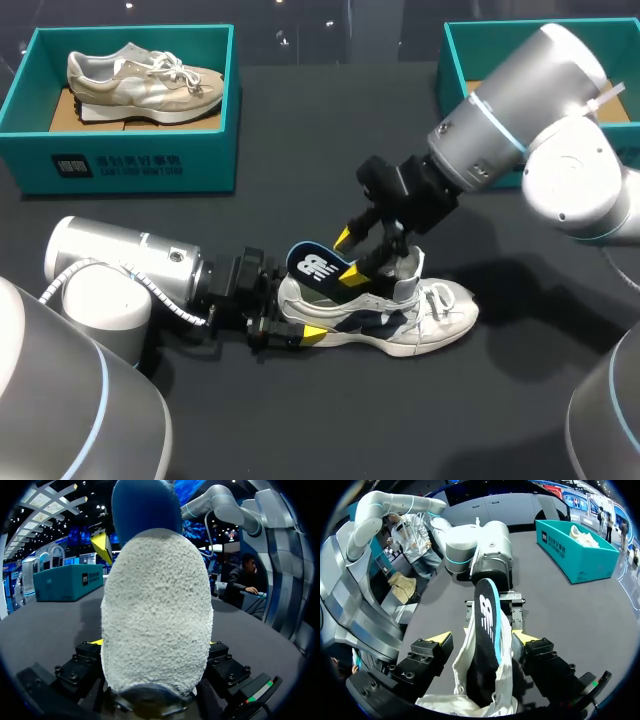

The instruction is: Take the shoe out of the shoebox, open the shoe tongue, remove and reinsert the insole, then place the shoe into the shoebox

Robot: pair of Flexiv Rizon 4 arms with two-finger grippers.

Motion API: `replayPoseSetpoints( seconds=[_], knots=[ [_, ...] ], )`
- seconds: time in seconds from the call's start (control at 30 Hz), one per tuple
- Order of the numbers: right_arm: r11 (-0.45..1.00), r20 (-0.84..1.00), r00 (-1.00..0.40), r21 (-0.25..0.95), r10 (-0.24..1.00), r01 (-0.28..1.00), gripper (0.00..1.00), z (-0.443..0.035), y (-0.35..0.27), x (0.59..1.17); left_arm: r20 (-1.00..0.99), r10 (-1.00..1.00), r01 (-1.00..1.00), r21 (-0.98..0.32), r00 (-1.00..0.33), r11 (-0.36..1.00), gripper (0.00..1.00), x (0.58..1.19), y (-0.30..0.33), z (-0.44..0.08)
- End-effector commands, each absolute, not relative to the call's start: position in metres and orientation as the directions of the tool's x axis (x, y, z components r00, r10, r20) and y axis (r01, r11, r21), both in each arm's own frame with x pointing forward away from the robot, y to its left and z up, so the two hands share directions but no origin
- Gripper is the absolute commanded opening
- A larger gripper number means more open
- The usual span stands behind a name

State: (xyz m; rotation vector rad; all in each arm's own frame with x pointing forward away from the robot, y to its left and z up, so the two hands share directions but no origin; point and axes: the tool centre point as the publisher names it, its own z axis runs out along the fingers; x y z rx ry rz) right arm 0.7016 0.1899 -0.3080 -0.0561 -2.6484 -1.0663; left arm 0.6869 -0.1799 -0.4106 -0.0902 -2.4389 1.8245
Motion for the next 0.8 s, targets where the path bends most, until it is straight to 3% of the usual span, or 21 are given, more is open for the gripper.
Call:
replayPoseSetpoints(
  seconds=[0.03, 0.67, 0.73, 0.77, 0.8],
  knots=[
    [0.73, 0.302, -0.95, 0.667, -0.084, 0.148, 0.51, -0.314, 0.198, 0.708, 0.04, 0.104, -0.009, -0.959, -0.994, 0.285, 0.0, 0.685, -0.181, -0.414],
    [0.748, 0.42, -0.895, 0.641, -0.153, 0.172, 0.45, -0.319, 0.208, 0.711, 0.04, 0.104, -0.009, -0.959, -0.994, 0.285, 0.0, 0.685, -0.181, -0.414],
    [0.751, 0.424, -0.892, 0.638, -0.157, 0.171, 0.35, -0.321, 0.209, 0.711, 0.04, 0.104, -0.009, -0.959, -0.994, 0.285, 0.0, 0.685, -0.181, -0.414],
    [0.75, 0.425, -0.891, 0.638, -0.159, 0.171, 0.22, -0.321, 0.209, 0.71, 0.04, 0.104, -0.009, -0.959, -0.994, 0.285, 0.0, 0.685, -0.181, -0.414],
    [0.75, 0.426, -0.89, 0.639, -0.16, 0.171, 0.0, -0.323, 0.208, 0.71, 0.04, 0.104, -0.009, -0.959, -0.994, 0.285, 0.0, 0.685, -0.181, -0.414]
  ],
)
